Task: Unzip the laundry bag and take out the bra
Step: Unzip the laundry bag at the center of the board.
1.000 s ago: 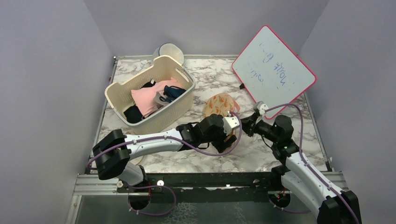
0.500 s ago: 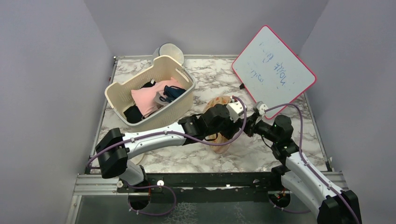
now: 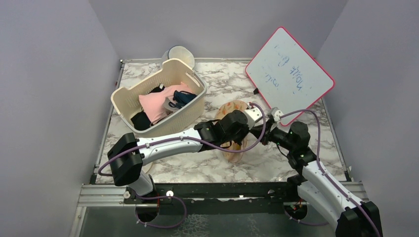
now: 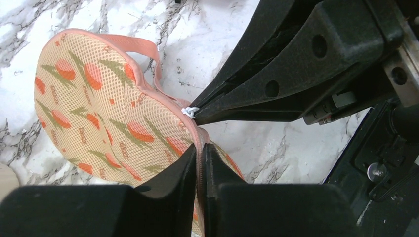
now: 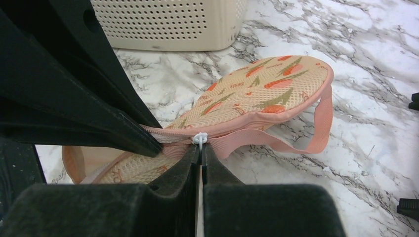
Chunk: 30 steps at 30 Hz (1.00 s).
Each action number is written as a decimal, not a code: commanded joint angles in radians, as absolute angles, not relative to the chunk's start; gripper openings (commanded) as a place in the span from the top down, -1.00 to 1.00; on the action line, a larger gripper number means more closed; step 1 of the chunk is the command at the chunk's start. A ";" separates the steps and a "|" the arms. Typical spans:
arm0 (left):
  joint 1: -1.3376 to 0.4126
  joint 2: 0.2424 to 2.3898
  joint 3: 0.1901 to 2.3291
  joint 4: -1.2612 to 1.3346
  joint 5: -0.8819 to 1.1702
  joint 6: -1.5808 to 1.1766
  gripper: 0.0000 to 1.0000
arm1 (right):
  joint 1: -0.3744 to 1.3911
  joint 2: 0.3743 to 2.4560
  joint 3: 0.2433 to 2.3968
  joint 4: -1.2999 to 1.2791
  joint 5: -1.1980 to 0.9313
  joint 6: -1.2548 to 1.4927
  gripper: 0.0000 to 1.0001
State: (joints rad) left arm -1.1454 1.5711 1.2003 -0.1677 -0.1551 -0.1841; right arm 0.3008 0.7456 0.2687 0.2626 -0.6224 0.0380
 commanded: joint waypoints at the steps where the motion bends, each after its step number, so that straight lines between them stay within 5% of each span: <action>1: -1.143 1.533 1.194 -0.180 -0.128 -0.136 1.00 | 0.298 0.742 0.310 0.244 -0.632 0.035 0.99; 30: -1.145 1.202 0.899 -0.265 -0.177 0.018 1.00 | 0.292 1.031 0.460 0.263 -0.399 -0.006 0.99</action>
State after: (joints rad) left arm -1.1446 1.2659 0.9199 -0.2199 -0.1360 0.0345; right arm 0.3008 1.0092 0.4225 0.1890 -0.4572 0.0029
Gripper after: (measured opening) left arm 0.008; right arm 0.009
